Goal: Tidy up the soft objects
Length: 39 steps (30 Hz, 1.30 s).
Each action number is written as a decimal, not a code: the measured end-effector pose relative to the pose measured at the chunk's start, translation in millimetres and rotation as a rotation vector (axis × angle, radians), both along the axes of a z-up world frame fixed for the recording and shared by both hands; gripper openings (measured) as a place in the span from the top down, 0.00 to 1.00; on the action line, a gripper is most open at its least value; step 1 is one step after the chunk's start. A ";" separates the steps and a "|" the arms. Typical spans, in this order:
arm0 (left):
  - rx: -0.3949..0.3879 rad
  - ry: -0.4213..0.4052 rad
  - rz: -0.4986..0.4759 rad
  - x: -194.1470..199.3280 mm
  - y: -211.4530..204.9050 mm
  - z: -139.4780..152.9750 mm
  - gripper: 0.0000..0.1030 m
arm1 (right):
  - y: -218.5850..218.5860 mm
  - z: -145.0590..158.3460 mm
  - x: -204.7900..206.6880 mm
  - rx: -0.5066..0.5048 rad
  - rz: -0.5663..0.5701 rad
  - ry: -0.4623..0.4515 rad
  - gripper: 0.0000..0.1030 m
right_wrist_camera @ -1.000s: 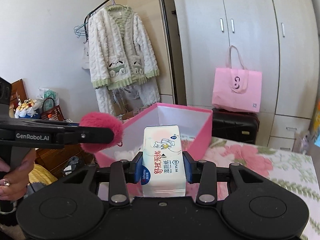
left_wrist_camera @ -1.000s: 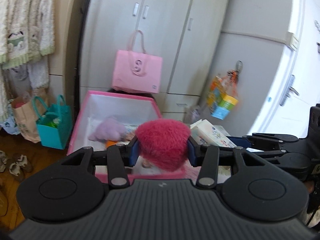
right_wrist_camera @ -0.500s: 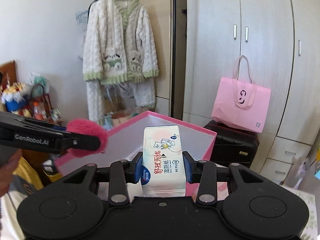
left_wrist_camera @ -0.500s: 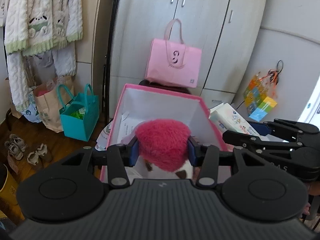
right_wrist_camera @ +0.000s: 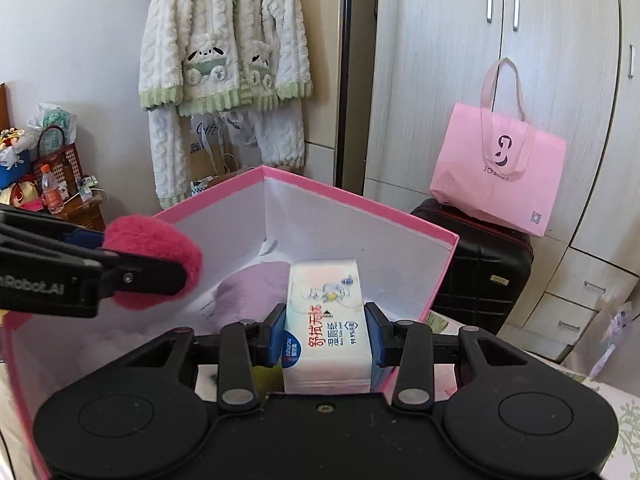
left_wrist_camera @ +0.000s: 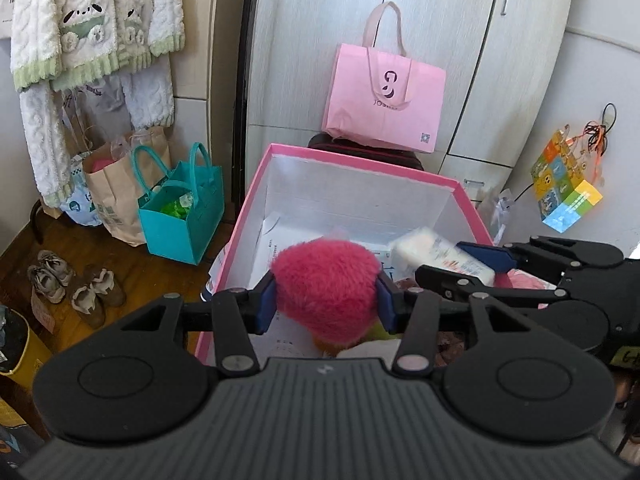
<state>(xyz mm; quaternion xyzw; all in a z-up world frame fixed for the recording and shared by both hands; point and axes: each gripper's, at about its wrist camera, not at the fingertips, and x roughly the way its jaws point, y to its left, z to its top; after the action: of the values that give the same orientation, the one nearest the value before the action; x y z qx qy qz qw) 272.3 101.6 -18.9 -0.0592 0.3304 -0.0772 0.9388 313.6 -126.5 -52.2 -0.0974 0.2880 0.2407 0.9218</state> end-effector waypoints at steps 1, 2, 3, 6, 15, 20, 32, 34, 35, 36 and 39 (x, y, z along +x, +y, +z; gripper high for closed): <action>0.016 0.003 0.006 0.2 -1.2 -0.7 0.48 | 0.3 -0.9 -0.4 -0.006 0.000 -0.008 0.53; 0.029 -0.001 0.012 -0.7 -2.3 -0.2 0.45 | 0.1 -0.5 -1.2 -0.007 -0.003 -0.013 0.45; 0.040 -0.010 0.016 -3.5 -3.0 0.7 0.43 | -2.1 0.8 -5.0 0.002 0.002 -0.023 0.44; 0.038 -0.015 0.007 -11.7 -1.8 4.1 0.36 | -19.0 9.7 -19.8 0.093 0.006 -0.021 0.42; -0.030 -0.028 -0.021 -59.4 5.1 11.2 0.25 | -67.5 22.0 -90.2 0.257 -0.080 0.010 0.33; -0.017 -0.079 -0.074 -91.2 -7.8 23.9 0.17 | -81.8 30.5 -117.1 0.235 -0.148 -0.004 0.29; 0.092 -0.071 -0.018 -129.3 -44.3 27.9 0.00 | -110.8 39.3 -158.5 0.197 -0.249 -0.017 0.05; 0.098 -0.055 -0.034 -132.3 -49.2 31.3 0.00 | -113.7 41.7 -156.7 0.168 -0.293 0.030 0.03; 0.110 -0.064 -0.056 -134.8 -52.8 33.4 0.00 | -114.7 43.5 -155.3 0.146 -0.324 0.058 0.02; 0.133 -0.070 -0.075 -137.0 -56.6 35.0 0.00 | -115.6 45.0 -156.0 0.124 -0.351 0.082 0.02; 0.160 -0.090 -0.073 -146.7 -62.8 38.2 0.00 | -118.6 49.7 -159.3 0.069 -0.380 0.107 0.02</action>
<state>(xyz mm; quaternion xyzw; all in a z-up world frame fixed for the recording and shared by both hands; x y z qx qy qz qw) 125.7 38.8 19.3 0.0315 0.2952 -0.0873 0.9509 154.3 -245.1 -2.5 0.0034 0.3414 0.0771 0.9367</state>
